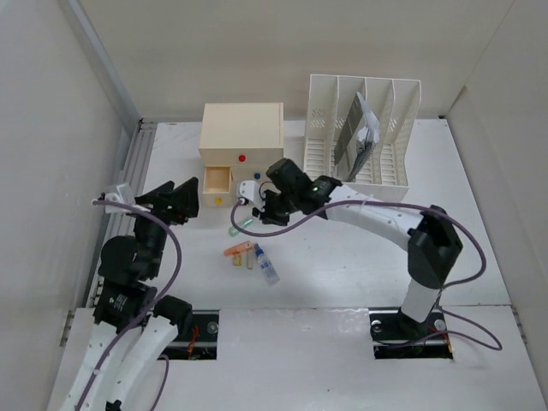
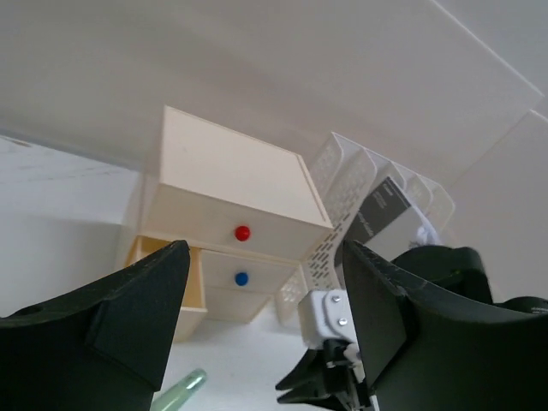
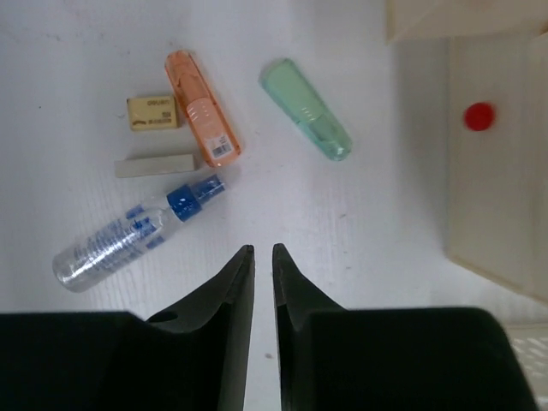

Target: Organize the desk

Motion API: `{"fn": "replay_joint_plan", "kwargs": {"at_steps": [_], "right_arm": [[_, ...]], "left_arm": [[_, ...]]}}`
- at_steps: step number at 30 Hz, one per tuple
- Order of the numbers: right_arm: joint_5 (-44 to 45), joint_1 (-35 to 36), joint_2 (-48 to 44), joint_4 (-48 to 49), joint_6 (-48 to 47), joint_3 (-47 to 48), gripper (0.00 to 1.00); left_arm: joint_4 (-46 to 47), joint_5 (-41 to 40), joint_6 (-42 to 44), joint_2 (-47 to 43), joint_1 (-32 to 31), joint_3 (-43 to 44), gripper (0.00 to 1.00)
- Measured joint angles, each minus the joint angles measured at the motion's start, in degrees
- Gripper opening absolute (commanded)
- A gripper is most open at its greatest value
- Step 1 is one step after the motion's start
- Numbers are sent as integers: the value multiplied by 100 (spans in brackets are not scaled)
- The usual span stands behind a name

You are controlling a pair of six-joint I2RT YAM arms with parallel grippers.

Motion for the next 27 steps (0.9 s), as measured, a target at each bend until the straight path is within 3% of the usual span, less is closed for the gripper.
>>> {"fn": "replay_joint_plan", "kwargs": {"at_steps": [6, 9, 10, 13, 21, 27], "right_arm": [[577, 435, 748, -179, 892, 79, 30], [688, 481, 813, -278, 1357, 168, 42], [739, 476, 813, -293, 1495, 216, 51], [896, 470, 813, -284, 1829, 341, 58], [907, 511, 1174, -315, 2350, 437, 63], [870, 608, 1222, -179, 2953, 2, 67]], "left_arm": [[-243, -409, 748, -688, -2, -199, 72], [-323, -452, 887, -960, -2, -330, 72], [-352, -474, 918, -1054, -2, -367, 72], [-378, -501, 977, -1327, 4, -481, 72], [-415, -505, 1027, -1657, 9, -590, 72], [-413, -522, 1047, -1755, 9, -590, 72]]}}
